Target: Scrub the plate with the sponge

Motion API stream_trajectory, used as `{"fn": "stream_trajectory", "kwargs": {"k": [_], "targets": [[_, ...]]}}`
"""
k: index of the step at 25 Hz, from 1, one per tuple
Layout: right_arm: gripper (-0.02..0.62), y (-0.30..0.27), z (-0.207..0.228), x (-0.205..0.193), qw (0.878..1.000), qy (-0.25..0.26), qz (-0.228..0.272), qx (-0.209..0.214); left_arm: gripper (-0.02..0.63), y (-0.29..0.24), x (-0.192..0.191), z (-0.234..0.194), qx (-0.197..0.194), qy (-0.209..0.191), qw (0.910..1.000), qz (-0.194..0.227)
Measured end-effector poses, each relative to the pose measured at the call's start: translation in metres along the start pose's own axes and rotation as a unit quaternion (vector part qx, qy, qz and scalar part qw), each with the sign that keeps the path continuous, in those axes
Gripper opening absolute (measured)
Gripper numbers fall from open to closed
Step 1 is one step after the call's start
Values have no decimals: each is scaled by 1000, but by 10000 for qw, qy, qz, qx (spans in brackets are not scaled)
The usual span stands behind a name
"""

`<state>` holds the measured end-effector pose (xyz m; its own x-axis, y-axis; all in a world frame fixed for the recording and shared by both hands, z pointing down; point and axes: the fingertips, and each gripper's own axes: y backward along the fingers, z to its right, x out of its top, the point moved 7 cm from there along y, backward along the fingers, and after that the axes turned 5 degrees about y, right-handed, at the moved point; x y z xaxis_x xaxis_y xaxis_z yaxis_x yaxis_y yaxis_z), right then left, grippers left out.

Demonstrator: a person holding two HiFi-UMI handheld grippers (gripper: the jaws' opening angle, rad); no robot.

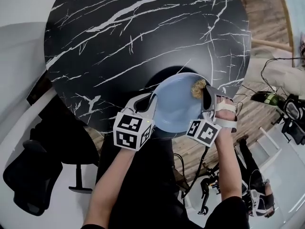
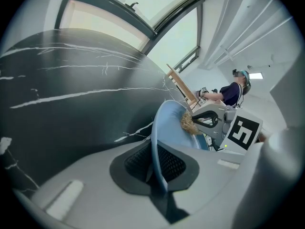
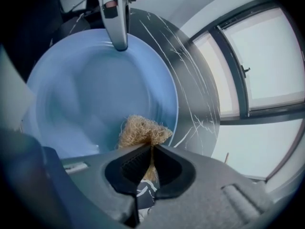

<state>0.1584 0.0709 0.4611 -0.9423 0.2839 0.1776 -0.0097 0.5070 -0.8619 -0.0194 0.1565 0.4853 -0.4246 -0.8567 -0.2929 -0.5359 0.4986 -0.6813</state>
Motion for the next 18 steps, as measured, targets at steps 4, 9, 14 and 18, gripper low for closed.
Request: {"fn": "stream_trajectory", "kwargs": {"k": [4,9,14,18], "targets": [[25,4,-15,-9,9992,1,111,379,15,2,-3,-1,13,80,10000,30],[23,16,-36,-17,9959,-20,124,900,17,2,-3,-1,46,62,10000,40],[23,28,-60,-18,9917,-73,184,1274,17,2,-3,-2,42,95,9999,48],[23,38,-77,-17,9878,-189,345,1508,18,2,-2,-2,49,112,9999,30]]}}
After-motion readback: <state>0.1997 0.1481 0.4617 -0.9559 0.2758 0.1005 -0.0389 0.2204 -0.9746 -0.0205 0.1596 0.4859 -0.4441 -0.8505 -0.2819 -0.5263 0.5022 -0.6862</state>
